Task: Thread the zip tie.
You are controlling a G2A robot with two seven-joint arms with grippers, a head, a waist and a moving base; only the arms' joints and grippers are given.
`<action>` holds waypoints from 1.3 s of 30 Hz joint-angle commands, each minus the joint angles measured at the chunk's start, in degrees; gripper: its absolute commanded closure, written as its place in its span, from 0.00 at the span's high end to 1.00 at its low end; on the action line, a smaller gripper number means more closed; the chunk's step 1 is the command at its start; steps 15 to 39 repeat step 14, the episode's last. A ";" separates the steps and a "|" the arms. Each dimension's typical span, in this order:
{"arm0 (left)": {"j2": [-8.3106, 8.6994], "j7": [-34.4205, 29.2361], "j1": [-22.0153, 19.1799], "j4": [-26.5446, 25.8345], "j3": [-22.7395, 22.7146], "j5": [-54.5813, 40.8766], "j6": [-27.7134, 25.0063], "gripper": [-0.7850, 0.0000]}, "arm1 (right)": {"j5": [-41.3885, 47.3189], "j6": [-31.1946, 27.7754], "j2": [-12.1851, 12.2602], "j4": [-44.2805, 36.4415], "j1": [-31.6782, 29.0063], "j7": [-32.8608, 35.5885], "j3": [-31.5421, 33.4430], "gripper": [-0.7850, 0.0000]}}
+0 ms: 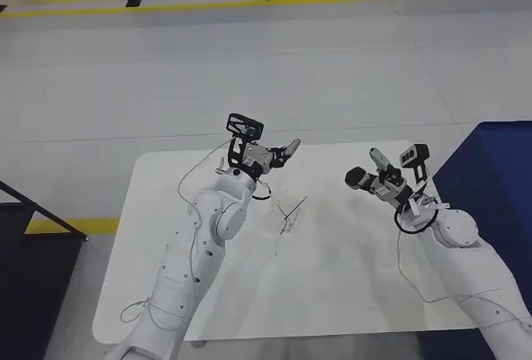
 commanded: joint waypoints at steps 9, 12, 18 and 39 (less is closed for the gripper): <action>0.00 0.00 0.00 0.00 0.00 0.00 0.00 1.00 | 0.05 -0.01 -0.02 1.32 0.72 0.14 -0.07 1.00; 0.00 0.00 0.00 0.00 0.00 0.00 0.00 1.00 | 0.05 -0.01 -0.02 1.32 0.72 0.13 -0.07 1.00; 0.00 0.00 0.00 0.00 0.00 0.00 0.00 1.00 | 0.05 -0.01 -0.02 1.32 0.72 0.13 -0.07 1.00; 0.00 0.00 0.00 0.00 0.00 0.00 0.00 1.00 | 0.05 -0.01 -0.02 1.32 0.72 0.13 -0.07 1.00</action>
